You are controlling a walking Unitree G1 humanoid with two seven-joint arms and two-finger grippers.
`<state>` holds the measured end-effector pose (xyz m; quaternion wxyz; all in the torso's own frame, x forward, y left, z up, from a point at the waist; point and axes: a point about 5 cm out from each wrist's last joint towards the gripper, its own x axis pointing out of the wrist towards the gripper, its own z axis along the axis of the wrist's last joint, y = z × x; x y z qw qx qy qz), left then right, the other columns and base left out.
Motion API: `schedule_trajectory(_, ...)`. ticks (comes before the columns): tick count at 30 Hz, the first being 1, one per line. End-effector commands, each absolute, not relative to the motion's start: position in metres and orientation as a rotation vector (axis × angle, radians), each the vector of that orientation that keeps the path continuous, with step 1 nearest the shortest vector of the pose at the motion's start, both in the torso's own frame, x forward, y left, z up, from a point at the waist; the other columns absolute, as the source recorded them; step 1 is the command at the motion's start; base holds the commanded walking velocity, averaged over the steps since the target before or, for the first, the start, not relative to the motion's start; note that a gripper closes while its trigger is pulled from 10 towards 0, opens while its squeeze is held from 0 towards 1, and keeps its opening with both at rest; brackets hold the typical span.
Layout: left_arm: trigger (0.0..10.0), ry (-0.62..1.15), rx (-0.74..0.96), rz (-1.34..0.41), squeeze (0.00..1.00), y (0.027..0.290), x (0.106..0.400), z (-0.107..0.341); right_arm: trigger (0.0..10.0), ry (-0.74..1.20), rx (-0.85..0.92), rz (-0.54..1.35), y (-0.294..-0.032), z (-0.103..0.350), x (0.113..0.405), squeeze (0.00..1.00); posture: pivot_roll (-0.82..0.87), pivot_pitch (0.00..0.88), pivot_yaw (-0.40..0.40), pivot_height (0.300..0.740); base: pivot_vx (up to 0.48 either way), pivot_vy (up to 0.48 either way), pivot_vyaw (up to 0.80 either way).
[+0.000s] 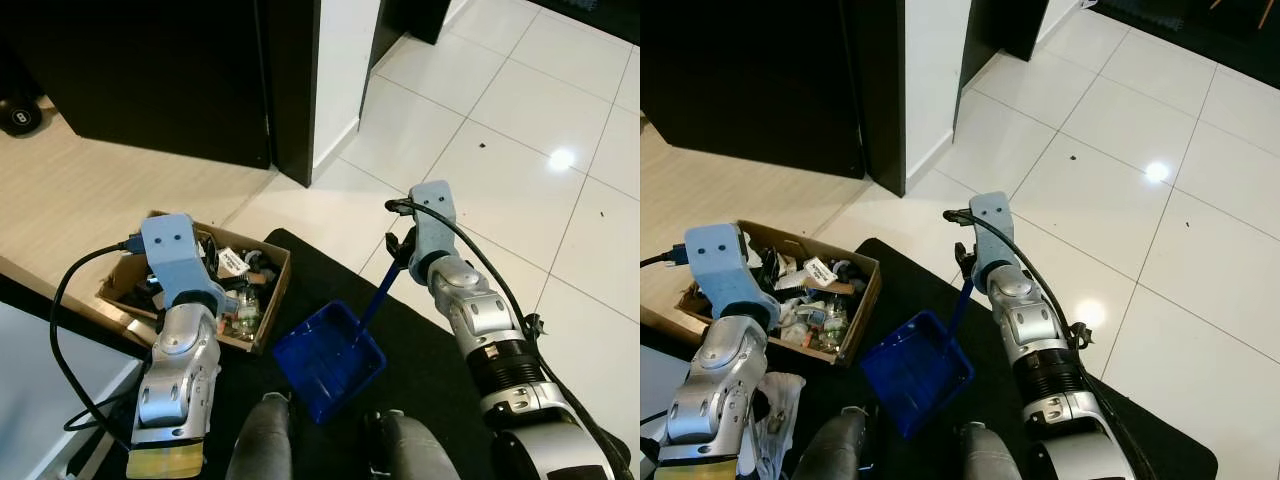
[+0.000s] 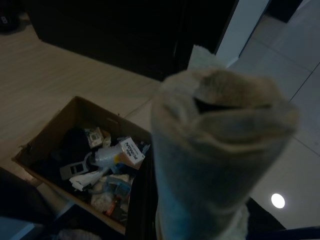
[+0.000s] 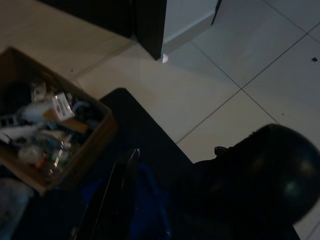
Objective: Sweep floor
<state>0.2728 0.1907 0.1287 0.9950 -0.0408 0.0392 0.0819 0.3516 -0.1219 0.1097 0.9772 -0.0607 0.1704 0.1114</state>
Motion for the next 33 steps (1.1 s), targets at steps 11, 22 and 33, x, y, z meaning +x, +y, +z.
schedule_trajectory(11, 10.0, 0.075, -0.077, 0.178, 0.0, 0.189, 0.272, 0.125, 10.0, 0.463, -0.286, 0.377, -0.175, 0.101, 0.35, 0.0, 0.08, 0.173, -0.063, 0.74, 0.0, 0.0, 0.0)
schedule_trajectory(22, 10.0, 0.074, -0.074, 0.179, 0.0, 0.189, 0.272, 0.126, 10.0, 0.441, -0.201, 0.466, -0.193, 0.102, 0.354, 0.0, 0.1, 0.176, -0.056, 0.74, 0.0, 0.0, 0.0)
schedule_trajectory(33, 10.0, 0.073, -0.063, 0.192, 0.0, 0.195, 0.27, 0.127, 10.0, 0.405, -0.149, 0.443, -0.184, 0.111, 0.369, 0.0, 0.12, 0.183, -0.05, 0.74, 0.0, 0.0, 0.0)
